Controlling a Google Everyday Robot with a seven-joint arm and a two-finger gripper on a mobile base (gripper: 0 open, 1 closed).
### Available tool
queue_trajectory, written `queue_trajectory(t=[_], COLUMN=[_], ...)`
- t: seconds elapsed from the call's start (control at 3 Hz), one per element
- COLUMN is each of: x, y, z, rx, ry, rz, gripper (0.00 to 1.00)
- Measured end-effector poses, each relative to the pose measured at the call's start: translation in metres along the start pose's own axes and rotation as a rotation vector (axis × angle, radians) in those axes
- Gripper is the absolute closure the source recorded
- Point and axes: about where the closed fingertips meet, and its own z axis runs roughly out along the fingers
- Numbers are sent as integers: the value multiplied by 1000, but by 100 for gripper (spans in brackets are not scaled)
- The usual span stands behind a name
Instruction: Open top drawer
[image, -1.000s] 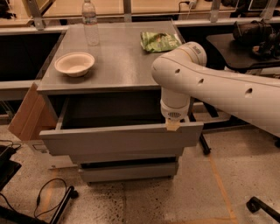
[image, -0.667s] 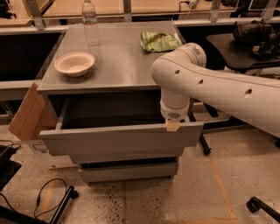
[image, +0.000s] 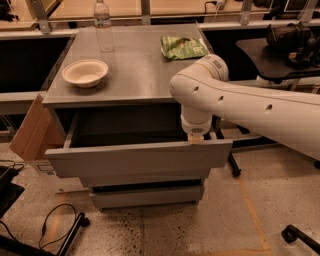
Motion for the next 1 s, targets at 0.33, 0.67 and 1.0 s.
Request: queue_trajectory(t=[0.33, 0.67, 1.0], x=[6, 17, 26], y=[-31, -55, -53], z=[-1, -3, 8], rx=[39, 44, 9], ry=[55, 90, 75], rz=[-37, -35, 20], gripper=[100, 100, 100])
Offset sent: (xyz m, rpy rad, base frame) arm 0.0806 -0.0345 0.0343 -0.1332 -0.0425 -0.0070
